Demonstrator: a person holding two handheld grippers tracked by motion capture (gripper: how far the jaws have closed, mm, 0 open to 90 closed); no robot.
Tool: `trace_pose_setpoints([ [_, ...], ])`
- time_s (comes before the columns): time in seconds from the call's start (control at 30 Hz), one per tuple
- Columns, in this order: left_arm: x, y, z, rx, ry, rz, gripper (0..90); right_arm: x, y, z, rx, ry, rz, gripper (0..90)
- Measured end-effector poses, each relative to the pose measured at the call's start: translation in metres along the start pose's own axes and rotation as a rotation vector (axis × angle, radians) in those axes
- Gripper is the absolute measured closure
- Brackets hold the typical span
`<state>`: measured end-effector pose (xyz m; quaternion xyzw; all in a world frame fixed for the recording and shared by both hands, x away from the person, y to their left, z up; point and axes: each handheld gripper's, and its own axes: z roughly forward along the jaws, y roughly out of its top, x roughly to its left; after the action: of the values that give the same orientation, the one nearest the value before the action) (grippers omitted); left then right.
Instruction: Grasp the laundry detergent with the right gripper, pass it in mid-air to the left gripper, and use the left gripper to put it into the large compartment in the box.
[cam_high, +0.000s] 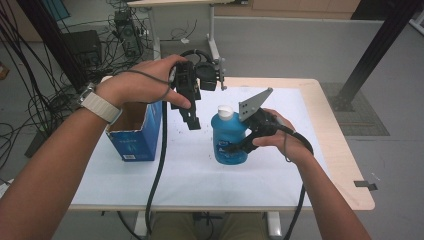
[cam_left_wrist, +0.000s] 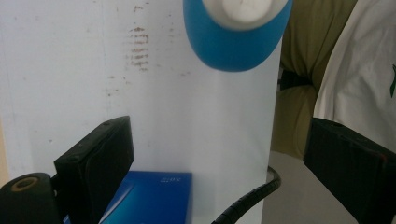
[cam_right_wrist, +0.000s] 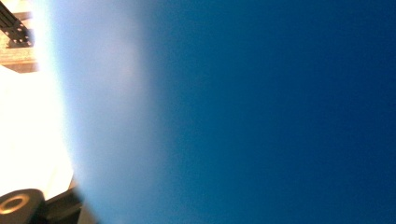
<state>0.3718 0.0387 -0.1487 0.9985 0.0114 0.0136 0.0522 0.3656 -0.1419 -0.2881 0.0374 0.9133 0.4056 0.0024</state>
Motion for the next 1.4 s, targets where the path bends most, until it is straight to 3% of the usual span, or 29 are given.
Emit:
trace_pose_setpoints([
  [0.73, -0.002, 0.007, 0.001, 0.008, -0.014, -0.001, 7.4, -0.003, 0.015, 0.018, 0.012, 0.018, -0.022, 44.1],
  [1.4, -0.003, 0.018, 0.006, 0.003, -0.014, 0.003, 7.5, -0.001, 0.018, 0.023, -0.002, 0.023, -0.034, 44.7],
])
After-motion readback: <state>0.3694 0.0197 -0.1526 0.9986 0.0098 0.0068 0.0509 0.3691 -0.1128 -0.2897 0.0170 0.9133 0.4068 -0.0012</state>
